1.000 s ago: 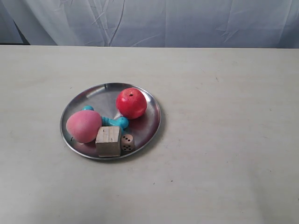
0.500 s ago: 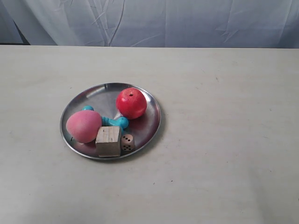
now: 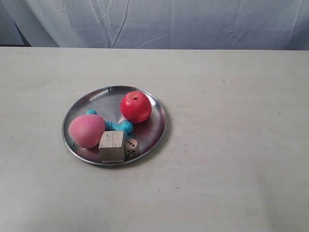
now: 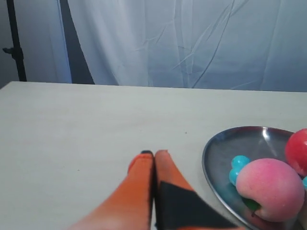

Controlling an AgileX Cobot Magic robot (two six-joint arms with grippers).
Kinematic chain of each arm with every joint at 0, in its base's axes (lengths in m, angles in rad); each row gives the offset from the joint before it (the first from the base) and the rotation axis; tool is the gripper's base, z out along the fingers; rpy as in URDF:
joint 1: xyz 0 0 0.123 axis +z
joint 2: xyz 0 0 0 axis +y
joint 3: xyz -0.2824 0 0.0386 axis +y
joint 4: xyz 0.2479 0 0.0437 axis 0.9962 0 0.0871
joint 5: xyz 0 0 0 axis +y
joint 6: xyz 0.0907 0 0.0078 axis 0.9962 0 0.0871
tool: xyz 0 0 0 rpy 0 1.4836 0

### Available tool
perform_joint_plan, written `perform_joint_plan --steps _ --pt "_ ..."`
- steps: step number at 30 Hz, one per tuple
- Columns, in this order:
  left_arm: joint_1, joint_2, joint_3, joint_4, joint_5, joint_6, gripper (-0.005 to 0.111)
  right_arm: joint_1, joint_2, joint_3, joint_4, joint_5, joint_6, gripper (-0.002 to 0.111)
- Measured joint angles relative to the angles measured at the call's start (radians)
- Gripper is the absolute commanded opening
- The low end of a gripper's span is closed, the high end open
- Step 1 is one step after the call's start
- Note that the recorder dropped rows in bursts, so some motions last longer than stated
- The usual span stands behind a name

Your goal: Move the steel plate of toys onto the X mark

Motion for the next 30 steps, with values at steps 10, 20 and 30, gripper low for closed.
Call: perform_joint_plan --steps 10,20,30 --pt "0.000 0.000 0.000 0.057 -0.004 0.000 0.000 0.000 0.000 0.000 0.000 0.000 0.000 -0.001" --pt "0.000 0.000 0.000 0.066 -0.004 0.000 0.000 0.000 0.000 0.000 0.000 0.000 0.000 -0.001" --pt "0.000 0.000 0.000 0.066 -0.004 0.000 0.000 0.000 0.000 0.000 0.000 0.000 0.000 -0.001"
